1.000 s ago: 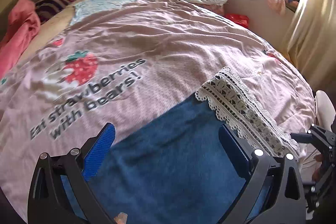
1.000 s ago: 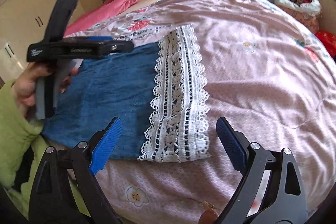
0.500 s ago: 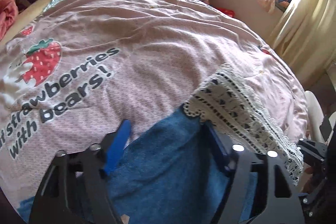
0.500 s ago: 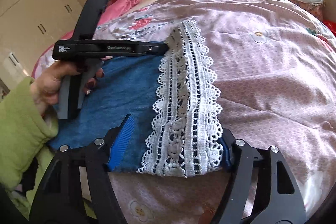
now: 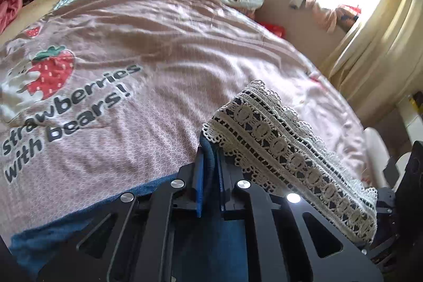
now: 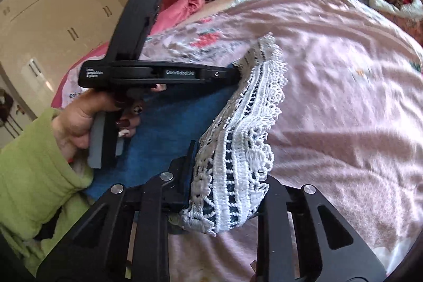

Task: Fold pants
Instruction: 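Grasp the lace-trimmed denim edge with the right gripper and lift it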

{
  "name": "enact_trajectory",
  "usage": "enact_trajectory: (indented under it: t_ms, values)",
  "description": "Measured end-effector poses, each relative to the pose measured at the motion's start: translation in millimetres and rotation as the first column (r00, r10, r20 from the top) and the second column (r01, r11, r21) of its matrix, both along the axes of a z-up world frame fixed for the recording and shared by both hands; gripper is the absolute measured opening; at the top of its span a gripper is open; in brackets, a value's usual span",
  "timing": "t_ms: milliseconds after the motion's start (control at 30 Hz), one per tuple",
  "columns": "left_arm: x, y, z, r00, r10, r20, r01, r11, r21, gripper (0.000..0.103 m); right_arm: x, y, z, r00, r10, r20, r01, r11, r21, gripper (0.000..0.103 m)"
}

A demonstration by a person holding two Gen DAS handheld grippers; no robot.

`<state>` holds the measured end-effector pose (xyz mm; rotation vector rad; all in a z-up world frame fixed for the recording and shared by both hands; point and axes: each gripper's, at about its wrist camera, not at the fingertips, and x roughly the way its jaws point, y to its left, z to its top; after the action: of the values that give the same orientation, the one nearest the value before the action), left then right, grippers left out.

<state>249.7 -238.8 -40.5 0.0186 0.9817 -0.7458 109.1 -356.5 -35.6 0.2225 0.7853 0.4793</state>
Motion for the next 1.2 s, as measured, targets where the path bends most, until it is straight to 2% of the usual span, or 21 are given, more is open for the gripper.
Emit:
enact_trajectory:
  t_ms: [233, 467, 600, 700, 833, 900, 1000, 1033, 1100, 1133, 1200]
  values:
    - [-16.5, 42.7, 29.3, 0.996, 0.078, 0.029, -0.074, 0.988, -0.134, 0.008, -6.7, 40.2, 31.5, 0.994, 0.087, 0.067, -0.084, 0.995, -0.052, 0.017]
    - [-29.3, 108.6, 36.6, 0.981, 0.194, 0.023, -0.186, 0.961, -0.203, 0.008, -11.0, 98.7, 45.9, 0.973, 0.212, 0.09, -0.202, 0.973, -0.107, 0.017]
    - [-40.1, 154.1, 32.6, 0.96, 0.281, 0.018, -0.272, 0.941, -0.203, 0.019, -12.2, 146.0, 35.9, 0.948, 0.308, 0.077, -0.292, 0.942, -0.167, 0.017]
    - [-52.3, 202.8, 27.3, 0.922, 0.387, -0.002, -0.38, 0.903, -0.201, 0.03, -15.3, 178.4, 21.8, 0.929, 0.365, 0.052, -0.346, 0.911, -0.223, 0.017]
    - [-76.8, 265.2, 18.0, 0.858, 0.51, -0.056, -0.507, 0.827, -0.243, 0.032, -20.5, 213.2, 0.3, 0.907, 0.421, 0.006, -0.4, 0.867, -0.298, 0.017]
    - [-88.8, 284.4, 13.1, 0.836, 0.543, -0.077, -0.542, 0.797, -0.267, 0.036, -23.5, 226.8, -7.1, 0.9, 0.435, -0.009, -0.412, 0.846, -0.339, 0.017]
    - [-100.9, 298.8, 5.0, 0.826, 0.55, -0.122, -0.558, 0.769, -0.311, 0.04, -30.3, 240.2, -14.0, 0.891, 0.453, -0.019, -0.423, 0.815, -0.396, 0.022]
    - [-103.0, 299.1, 4.0, 0.827, 0.549, -0.123, -0.557, 0.769, -0.315, 0.04, -34.8, 244.1, -15.4, 0.886, 0.464, -0.019, -0.43, 0.803, -0.412, 0.026]
    - [-103.0, 295.2, 5.8, 0.83, 0.545, -0.117, -0.552, 0.773, -0.313, 0.042, -42.8, 246.6, -16.4, 0.871, 0.491, -0.024, -0.454, 0.786, -0.419, 0.027]
    - [-102.4, 292.0, 7.0, 0.834, 0.539, -0.115, -0.545, 0.777, -0.314, 0.046, -47.5, 248.2, -15.3, 0.859, 0.511, -0.024, -0.473, 0.776, -0.417, 0.033]
    - [-101.5, 286.4, 7.0, 0.841, 0.527, -0.121, -0.536, 0.783, -0.315, 0.047, -56.5, 250.6, -11.2, 0.84, 0.542, -0.015, -0.494, 0.756, -0.429, 0.035]
